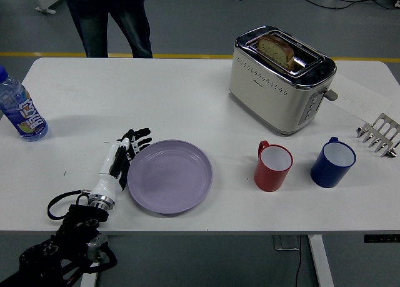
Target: Push plate across desktop
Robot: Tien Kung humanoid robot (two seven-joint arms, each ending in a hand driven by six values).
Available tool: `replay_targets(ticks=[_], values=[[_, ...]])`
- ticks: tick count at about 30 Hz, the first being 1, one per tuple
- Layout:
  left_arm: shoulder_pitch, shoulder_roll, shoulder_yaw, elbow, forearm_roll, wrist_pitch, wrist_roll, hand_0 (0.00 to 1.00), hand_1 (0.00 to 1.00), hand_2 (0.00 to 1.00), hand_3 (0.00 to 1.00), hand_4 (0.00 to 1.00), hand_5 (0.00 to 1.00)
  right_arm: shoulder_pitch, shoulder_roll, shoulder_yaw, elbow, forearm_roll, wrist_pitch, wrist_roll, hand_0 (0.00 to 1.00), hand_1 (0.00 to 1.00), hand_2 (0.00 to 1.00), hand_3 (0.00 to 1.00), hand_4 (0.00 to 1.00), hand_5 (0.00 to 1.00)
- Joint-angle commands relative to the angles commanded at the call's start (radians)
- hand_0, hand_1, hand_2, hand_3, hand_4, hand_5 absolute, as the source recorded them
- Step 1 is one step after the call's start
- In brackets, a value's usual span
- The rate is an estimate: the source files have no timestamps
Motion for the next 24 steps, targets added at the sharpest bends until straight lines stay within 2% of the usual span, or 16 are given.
replay_targets(ticks=[24], values=[[-0.009,0.004,0.047,-0.012,-0.005,-0.002,-0.002,0.731,0.758,0.785,0.684,0.476,0.998,-0.008,0.000,0.002,0.001,-0.008,0.004,-0.001,0.603,0.616,0.709,0.649,0.210,0.486]])
